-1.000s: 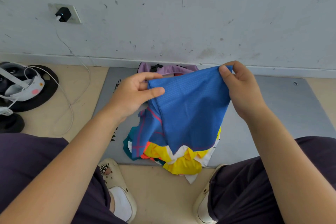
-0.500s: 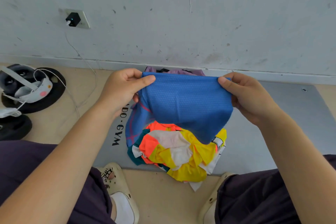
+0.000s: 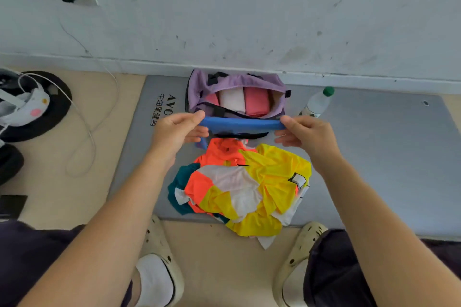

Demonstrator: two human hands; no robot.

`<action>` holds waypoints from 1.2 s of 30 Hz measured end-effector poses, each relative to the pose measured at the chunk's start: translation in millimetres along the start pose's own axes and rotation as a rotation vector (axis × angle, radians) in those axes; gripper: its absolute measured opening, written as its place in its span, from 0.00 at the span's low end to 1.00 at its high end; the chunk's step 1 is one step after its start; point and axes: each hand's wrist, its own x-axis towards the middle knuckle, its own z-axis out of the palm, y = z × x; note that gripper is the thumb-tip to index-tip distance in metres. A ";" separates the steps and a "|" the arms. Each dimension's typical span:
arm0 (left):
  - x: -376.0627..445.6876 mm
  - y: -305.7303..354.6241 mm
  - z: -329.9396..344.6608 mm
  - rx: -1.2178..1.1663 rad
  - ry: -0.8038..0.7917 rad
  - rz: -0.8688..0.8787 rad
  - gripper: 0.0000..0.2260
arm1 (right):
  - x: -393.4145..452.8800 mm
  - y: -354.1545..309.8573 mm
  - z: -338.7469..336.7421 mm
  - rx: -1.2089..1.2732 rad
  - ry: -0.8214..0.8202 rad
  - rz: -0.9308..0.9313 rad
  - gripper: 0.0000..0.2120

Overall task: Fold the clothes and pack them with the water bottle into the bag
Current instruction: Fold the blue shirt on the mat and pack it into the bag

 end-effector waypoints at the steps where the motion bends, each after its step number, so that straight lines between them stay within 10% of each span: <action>1: -2.2 -21.2 -0.5 0.002 0.020 -0.079 0.10 | -2.6 20.2 1.1 0.002 0.001 0.066 0.11; 10: -47.0 -203.3 4.8 0.245 0.022 -0.645 0.07 | -32.2 204.4 12.0 -0.267 -0.059 0.732 0.07; 14: -50.1 -222.9 -11.5 0.374 -0.208 -0.841 0.07 | -33.2 230.9 3.8 -0.456 -0.351 0.919 0.16; 17: -34.6 -222.4 -18.5 0.559 -0.254 -0.817 0.13 | -17.9 236.7 3.6 -0.611 -0.365 0.840 0.18; 23: 9.5 -214.7 -14.4 0.693 0.309 -0.424 0.20 | 7.3 237.7 29.2 -0.629 0.057 0.578 0.26; 29: 43.3 -217.8 -7.9 0.632 0.118 -0.420 0.15 | 14.0 224.2 64.5 -0.996 -0.018 -0.131 0.22; 36: 31.7 -219.8 -37.6 0.333 -0.028 -0.639 0.13 | 22.6 228.4 81.3 -1.051 -0.220 0.013 0.32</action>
